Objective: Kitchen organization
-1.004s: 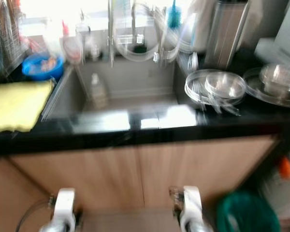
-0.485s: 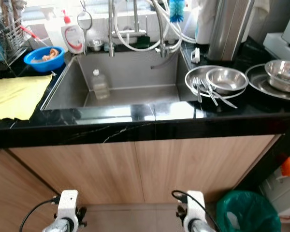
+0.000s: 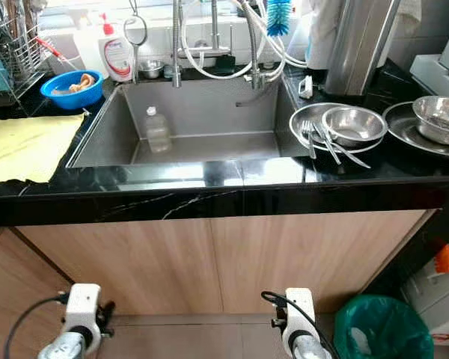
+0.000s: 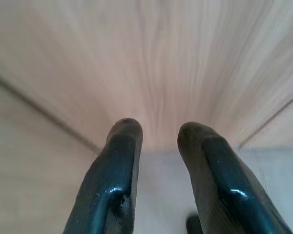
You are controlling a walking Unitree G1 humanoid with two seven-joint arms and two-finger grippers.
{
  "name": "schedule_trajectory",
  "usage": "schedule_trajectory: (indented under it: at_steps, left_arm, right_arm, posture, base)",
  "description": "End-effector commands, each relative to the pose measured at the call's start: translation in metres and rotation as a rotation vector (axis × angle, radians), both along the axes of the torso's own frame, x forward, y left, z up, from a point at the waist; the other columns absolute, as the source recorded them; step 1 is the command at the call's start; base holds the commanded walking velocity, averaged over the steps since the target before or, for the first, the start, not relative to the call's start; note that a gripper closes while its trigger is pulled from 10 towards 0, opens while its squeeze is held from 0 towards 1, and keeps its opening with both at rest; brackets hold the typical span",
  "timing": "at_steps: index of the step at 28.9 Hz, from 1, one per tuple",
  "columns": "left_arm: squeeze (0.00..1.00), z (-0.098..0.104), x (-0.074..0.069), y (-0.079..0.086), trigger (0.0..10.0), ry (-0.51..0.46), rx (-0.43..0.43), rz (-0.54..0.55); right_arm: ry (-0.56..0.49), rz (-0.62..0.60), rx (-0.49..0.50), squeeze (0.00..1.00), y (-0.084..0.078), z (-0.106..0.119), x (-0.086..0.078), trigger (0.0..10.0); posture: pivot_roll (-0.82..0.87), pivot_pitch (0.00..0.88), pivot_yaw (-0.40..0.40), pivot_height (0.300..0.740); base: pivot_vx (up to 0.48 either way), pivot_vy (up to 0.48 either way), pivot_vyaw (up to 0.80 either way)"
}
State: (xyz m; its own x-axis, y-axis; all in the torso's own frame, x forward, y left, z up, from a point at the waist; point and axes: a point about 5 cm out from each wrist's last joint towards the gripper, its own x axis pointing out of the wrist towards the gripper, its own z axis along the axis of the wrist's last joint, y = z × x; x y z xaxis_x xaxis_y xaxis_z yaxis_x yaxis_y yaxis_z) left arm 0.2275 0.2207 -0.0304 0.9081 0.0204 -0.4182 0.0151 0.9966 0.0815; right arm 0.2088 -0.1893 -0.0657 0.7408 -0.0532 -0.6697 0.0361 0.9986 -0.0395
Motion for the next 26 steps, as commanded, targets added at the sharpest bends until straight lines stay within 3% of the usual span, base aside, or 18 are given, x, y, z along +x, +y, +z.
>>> schedule_trajectory:
  at_steps: [1,4,6,7,8,10,13,18,23,26]
  left_arm:
    - [0.00,0.005,-0.005,0.005,10.0,-0.053,0.015,-0.010]
    - [0.00,0.010,-0.009,0.003,10.0,-0.106,0.012,-0.011]
    - [0.00,0.013,-0.012,0.001,10.0,-0.134,0.013,-0.013]
    - [0.00,0.015,-0.015,-0.002,10.0,-0.147,0.011,-0.013]
    - [0.00,0.015,-0.015,-0.002,10.0,-0.147,0.011,-0.013]
    - [0.00,0.020,-0.026,-0.011,10.0,-0.181,-0.001,-0.022]
    - [0.00,0.028,-0.032,-0.017,10.0,-0.221,-0.010,-0.013]
    - [0.00,0.038,-0.040,-0.021,10.0,-0.266,-0.009,0.027]
    - [0.00,0.073,-0.046,-0.031,10.0,-0.344,-0.031,0.065]
    - [0.00,0.095,-0.042,-0.025,10.0,-0.412,0.016,0.083]
  right_arm:
    - [-0.022,-0.007,0.014,0.00,0.002,0.000,-0.001,10.0]
    - [-0.032,-0.007,-0.012,0.00,-0.001,0.000,-0.003,10.0]
    - [-0.251,0.018,-0.094,0.00,-0.027,0.026,0.009,10.0]
    - [-0.324,0.041,-0.159,0.00,-0.039,0.037,0.007,10.0]
    - [-0.324,0.041,-0.159,0.00,-0.039,0.037,0.007,10.0]
    - [-0.436,0.015,-0.156,0.00,-0.047,0.050,-0.002,10.0]
    - [-0.604,-0.007,-0.107,0.00,-0.045,0.082,0.007,10.0]
    - [-0.656,-0.004,-0.105,0.00,-0.045,0.101,0.010,10.0]
    - [-0.681,0.008,-0.138,0.00,-0.048,0.130,0.006,10.0]
    - [-0.727,0.015,-0.155,0.00,-0.043,0.146,0.012,10.0]
  posture:
    - [-0.18,0.000,0.082,0.740]
    - [-0.18,0.000,0.078,0.740]
    - [-0.18,0.000,0.075,0.740]
    - [-0.18,0.000,0.069,0.740]
    - [-0.18,0.000,0.069,0.740]
    - [-0.18,0.000,0.057,0.740]
    - [-0.18,0.000,0.047,0.740]
    - [-0.17,0.000,0.032,0.740]
    - [-0.13,0.000,0.028,0.740]
    - [-0.12,0.000,0.034,0.740]
  base:
    - [0.000,0.000,0.00]
    - [0.000,0.000,0.00]
    - [0.000,0.000,0.00]
    - [0.000,0.000,0.00]
    - [0.000,0.000,0.00]
    - [0.000,0.000,0.00]
    - [0.000,0.000,0.00]
    - [0.000,0.000,0.00]
    - [0.000,0.000,0.00]
    - [0.000,0.000,0.00]
